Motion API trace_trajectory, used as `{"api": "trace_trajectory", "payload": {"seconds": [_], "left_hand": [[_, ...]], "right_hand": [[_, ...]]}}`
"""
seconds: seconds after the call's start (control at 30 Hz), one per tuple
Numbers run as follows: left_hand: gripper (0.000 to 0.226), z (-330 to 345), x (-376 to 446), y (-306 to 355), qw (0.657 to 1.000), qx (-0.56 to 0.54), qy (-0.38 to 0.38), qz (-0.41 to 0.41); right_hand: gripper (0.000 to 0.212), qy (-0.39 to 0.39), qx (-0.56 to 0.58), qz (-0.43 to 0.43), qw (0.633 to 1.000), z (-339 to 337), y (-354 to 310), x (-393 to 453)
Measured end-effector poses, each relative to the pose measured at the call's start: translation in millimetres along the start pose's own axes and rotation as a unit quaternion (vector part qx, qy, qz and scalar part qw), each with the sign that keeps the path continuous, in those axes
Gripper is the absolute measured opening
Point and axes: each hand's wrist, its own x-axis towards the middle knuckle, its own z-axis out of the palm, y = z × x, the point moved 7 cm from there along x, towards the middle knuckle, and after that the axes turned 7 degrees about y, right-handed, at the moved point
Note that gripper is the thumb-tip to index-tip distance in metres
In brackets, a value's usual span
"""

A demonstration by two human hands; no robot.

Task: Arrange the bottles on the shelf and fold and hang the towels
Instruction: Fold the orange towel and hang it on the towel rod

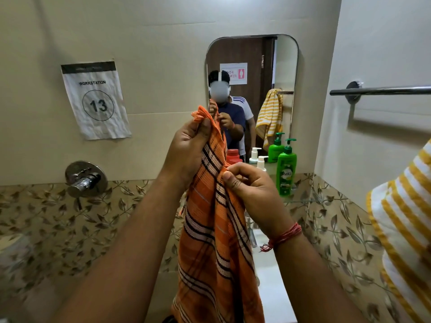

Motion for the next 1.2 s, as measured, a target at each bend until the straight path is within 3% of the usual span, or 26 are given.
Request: {"api": "trace_trajectory", "payload": {"seconds": [0.4,0.53,0.63,0.8,1.0,1.1,1.2], "left_hand": [[0.025,-25,10,-3,0.993,-0.002,0.118,0.002],[0.026,-27,13,-5,0.992,0.001,0.128,0.001],[0.028,-26,15,-4,0.992,0.014,0.125,0.007],[0.031,-29,20,-5,0.991,0.034,0.130,0.017],[0.030,-22,16,-9,0.995,0.023,0.101,0.011],[0.030,-16,14,-6,0.997,0.013,0.082,0.008],[0.026,-12,14,-3,0.997,0.004,0.075,-0.003]], "right_hand": [[0.013,0.120,-0.126,-0.065,0.983,-33,-4,1],[0.014,0.126,-0.097,-0.041,0.986,-38,0,2],[0.015,0.067,-0.081,-0.001,0.994,-33,6,2],[0.019,-0.146,-0.167,-0.011,0.975,2,7,-10],[0.018,-0.184,-0.335,-0.063,0.922,22,11,-16],[0.021,-0.126,-0.390,-0.099,0.907,23,12,-10],[0.020,-0.019,-0.357,-0.115,0.927,13,10,-1]]}}
